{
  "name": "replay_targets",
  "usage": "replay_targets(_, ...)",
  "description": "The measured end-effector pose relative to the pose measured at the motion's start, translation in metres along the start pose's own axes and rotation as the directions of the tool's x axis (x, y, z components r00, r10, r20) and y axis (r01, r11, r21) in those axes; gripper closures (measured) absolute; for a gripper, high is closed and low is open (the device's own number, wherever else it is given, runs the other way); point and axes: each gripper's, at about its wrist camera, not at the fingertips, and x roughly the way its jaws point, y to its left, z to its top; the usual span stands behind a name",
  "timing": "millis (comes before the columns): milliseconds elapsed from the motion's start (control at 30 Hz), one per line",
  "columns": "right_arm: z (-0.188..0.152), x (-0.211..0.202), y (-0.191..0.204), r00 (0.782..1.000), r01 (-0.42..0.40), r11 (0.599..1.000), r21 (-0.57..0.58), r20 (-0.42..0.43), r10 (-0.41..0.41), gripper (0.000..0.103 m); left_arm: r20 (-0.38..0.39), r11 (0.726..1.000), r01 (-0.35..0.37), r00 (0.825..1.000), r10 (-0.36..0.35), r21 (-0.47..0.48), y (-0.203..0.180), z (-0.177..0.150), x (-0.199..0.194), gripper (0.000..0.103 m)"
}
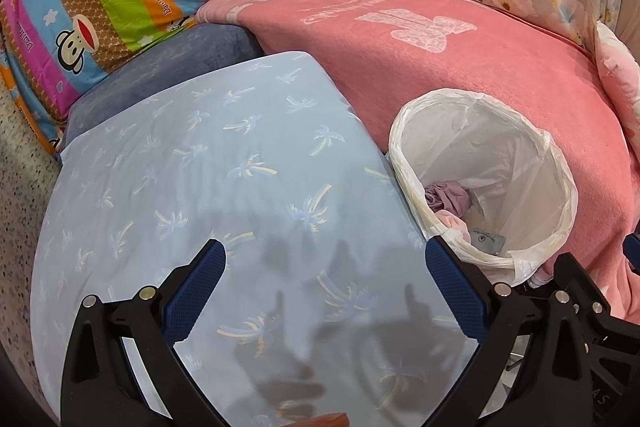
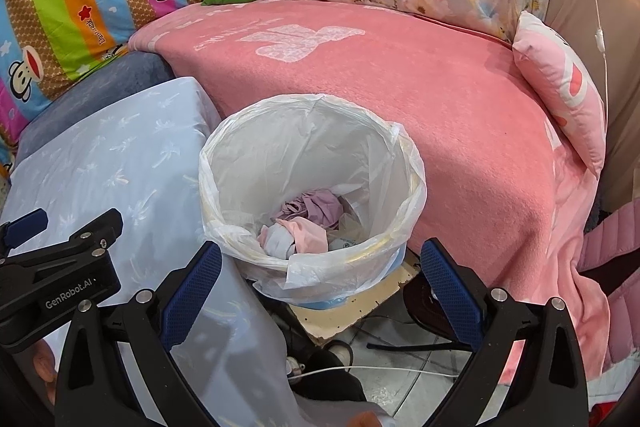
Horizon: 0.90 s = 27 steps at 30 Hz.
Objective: Collect trash
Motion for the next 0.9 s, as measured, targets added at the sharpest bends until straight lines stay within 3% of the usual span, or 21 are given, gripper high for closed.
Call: replay_targets(900,-0.0038,0.0084,-0.006,1.0,0.014,1.0,0.016,-0.026,-0.014,0.006,-0.019,1.0,-0.025,1.0,0.024,-0.005,-0.0019,-0.0084,0.0055,0.007)
